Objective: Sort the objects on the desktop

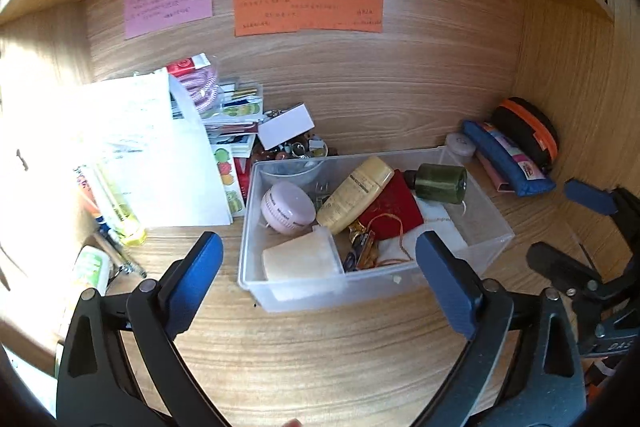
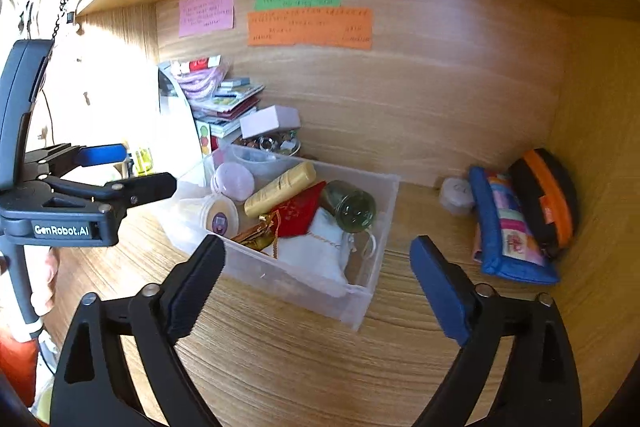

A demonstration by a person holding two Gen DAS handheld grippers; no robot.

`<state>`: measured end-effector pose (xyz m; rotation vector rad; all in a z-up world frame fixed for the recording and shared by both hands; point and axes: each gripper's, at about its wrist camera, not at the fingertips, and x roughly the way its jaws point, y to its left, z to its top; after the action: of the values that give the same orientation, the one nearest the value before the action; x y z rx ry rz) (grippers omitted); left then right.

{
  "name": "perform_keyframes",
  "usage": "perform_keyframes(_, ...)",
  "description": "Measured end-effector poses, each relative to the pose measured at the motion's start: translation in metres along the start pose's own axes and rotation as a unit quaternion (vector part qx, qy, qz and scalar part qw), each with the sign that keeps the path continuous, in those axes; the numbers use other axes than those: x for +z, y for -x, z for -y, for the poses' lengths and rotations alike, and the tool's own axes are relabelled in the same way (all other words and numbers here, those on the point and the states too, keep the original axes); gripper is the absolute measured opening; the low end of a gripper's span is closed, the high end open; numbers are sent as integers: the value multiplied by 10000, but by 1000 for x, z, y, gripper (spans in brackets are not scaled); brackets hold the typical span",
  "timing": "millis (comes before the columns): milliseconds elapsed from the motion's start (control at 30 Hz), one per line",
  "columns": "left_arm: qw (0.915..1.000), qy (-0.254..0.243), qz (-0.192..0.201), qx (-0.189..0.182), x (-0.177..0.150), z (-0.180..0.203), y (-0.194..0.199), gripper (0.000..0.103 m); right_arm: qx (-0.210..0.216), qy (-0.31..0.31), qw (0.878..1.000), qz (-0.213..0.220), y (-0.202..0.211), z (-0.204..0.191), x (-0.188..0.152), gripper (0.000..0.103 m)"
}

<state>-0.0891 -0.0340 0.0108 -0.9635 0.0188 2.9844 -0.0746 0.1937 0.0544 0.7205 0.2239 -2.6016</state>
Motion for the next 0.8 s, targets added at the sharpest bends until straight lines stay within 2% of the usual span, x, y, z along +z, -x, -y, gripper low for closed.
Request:
perform_keyframes(200,9995,-46,303,72,-13,8,27,99,-314,-177,9979,546,36,-6,-2,103)
perform_keyframes(333,9982,104,561,177,-21,11,45,101,-389,-342,9962,704,50,-9,-6,103)
perform_keyframes(800,9988,137,467,-46,-39,16,44,101,-351,-638,9961,495,48,-7,-25,103)
